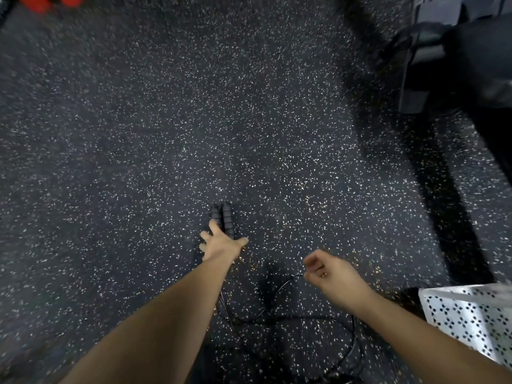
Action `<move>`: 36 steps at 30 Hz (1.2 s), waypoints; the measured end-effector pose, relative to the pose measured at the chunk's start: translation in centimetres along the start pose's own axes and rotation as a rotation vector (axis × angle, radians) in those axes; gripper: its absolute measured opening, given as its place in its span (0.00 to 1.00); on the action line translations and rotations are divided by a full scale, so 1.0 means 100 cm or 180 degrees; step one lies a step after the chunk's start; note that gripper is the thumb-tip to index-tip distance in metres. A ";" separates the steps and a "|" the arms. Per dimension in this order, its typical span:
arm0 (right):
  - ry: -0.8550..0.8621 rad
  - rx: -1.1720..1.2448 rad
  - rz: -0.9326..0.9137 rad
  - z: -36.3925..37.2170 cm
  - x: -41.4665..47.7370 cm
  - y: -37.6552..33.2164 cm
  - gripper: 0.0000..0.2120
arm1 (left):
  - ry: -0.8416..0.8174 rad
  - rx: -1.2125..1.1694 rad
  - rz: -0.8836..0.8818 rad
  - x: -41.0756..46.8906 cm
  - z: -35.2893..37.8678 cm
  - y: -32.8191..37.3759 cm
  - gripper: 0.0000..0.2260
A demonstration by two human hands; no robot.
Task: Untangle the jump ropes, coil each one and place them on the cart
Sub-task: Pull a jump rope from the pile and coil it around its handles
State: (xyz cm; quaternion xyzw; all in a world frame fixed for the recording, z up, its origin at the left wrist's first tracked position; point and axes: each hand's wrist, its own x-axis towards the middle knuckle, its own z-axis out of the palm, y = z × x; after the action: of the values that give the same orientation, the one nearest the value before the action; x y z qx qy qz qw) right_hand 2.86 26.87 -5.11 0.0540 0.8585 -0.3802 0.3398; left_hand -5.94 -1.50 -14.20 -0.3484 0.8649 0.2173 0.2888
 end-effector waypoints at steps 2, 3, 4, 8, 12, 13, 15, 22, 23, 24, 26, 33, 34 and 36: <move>-0.0035 0.0029 0.0016 0.007 0.010 0.005 0.07 | 0.0038 -0.0019 -0.0051 0.016 0.006 0.002 0.55; -0.0045 0.0054 0.0019 0.009 0.014 0.007 0.07 | 0.0065 -0.0042 -0.0076 0.023 0.009 0.001 0.55; -0.0049 0.0078 0.0008 0.012 0.019 0.010 0.07 | 0.0104 -0.0061 -0.0099 0.030 0.013 0.001 0.54; -0.0068 0.0137 -0.0019 0.017 0.030 0.014 0.08 | 0.0361 -0.0026 -0.0010 0.053 0.023 -0.005 0.49; -0.0007 0.0262 0.0001 0.015 0.033 0.008 0.07 | 0.0256 0.0266 0.0156 0.056 0.025 -0.006 0.41; 0.0018 0.0293 -0.0007 0.013 0.034 0.007 0.07 | 0.0250 0.0431 0.0219 0.054 0.025 -0.006 0.40; 0.0046 0.0262 -0.0038 0.010 0.033 0.003 0.07 | 0.0234 0.0659 0.0434 0.048 0.024 -0.007 0.36; 0.0454 -0.0379 -0.0423 -0.018 0.017 -0.034 0.16 | -0.0236 0.1277 0.1634 -0.009 -0.008 0.032 0.31; 0.0525 -0.0504 -0.0506 -0.024 0.010 -0.044 0.20 | -0.0305 0.1382 0.1809 -0.026 -0.017 0.041 0.31; 0.0606 -0.0648 -0.0600 -0.030 0.004 -0.054 0.23 | -0.0353 0.1514 0.1985 -0.042 -0.025 0.050 0.31; 0.0830 -0.1007 -0.0867 -0.045 -0.012 -0.073 0.28 | -0.0332 0.1781 0.2397 -0.079 -0.044 0.067 0.33; 0.1444 -0.2256 -0.1563 -0.096 -0.080 -0.132 0.42 | -0.0014 0.2079 0.3378 -0.205 -0.127 0.101 0.36; 0.1473 -0.2409 -0.1583 -0.100 -0.090 -0.140 0.45 | 0.0031 0.2151 0.3497 -0.223 -0.138 0.102 0.35; 0.1540 -0.2655 -0.1531 -0.106 -0.114 -0.152 0.49 | 0.0094 0.2307 0.3679 -0.258 -0.160 0.099 0.33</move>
State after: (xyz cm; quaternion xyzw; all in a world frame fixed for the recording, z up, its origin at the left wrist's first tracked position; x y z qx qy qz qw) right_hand 0.45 25.36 16.50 -0.1976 0.9786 -0.0508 0.0282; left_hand -3.52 8.17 16.17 0.2852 0.9341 0.0285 0.2129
